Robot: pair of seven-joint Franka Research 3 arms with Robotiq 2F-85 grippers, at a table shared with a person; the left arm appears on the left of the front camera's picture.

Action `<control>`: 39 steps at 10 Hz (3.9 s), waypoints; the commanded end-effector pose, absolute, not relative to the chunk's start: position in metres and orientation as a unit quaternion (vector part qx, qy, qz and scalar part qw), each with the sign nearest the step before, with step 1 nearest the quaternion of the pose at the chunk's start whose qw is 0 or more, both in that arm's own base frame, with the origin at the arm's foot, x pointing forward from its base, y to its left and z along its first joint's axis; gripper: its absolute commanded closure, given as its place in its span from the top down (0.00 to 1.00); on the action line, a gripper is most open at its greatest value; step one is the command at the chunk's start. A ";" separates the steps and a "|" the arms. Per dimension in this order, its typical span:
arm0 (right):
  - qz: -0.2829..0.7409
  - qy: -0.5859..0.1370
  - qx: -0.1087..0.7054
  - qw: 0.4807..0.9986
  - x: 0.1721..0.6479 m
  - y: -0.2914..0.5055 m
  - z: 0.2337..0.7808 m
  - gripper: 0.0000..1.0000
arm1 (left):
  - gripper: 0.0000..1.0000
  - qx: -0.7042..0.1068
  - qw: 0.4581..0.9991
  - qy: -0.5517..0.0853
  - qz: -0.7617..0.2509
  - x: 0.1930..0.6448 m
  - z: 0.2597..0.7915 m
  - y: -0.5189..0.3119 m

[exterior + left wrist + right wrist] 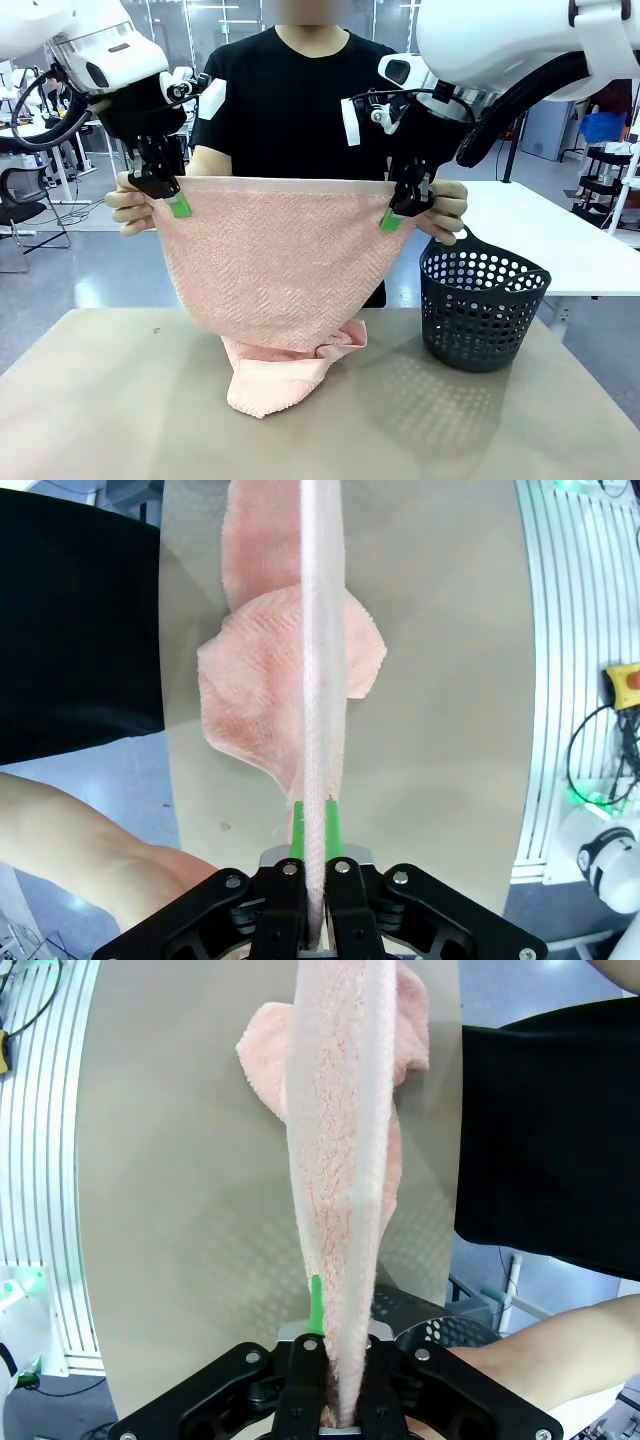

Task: Fold the towel.
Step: Grab the top end of the 100 cm Hotel Towel extended by the human, then release the end of the 100 cm Hotel Towel you were holding and grab the top end of the folded side.

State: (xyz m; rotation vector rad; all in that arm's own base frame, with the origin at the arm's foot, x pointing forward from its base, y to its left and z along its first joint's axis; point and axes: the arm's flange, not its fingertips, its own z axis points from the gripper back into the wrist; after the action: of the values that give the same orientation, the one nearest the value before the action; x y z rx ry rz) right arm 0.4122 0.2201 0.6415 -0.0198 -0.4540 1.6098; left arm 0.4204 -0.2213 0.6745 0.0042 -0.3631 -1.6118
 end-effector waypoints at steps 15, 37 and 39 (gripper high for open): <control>0.713 -0.204 -0.006 0.671 0.412 0.221 0.642 0.00 | 0.00 0.001 0.679 -0.162 -0.716 0.421 0.675 -0.220; 0.713 -0.204 -0.006 0.671 0.412 0.221 0.642 0.00 | 0.00 0.001 0.679 -0.162 -0.716 0.421 0.675 -0.220; 0.713 -0.204 -0.006 0.671 0.412 0.221 0.642 0.00 | 0.00 0.001 0.679 -0.162 -0.716 0.421 0.675 -0.220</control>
State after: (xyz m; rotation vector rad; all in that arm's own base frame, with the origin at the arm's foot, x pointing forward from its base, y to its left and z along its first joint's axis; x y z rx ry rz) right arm 0.4124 0.2209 0.6425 -0.0117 -0.4649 1.6053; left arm 0.4213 -0.2200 0.6741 -0.0039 -0.3646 -1.6077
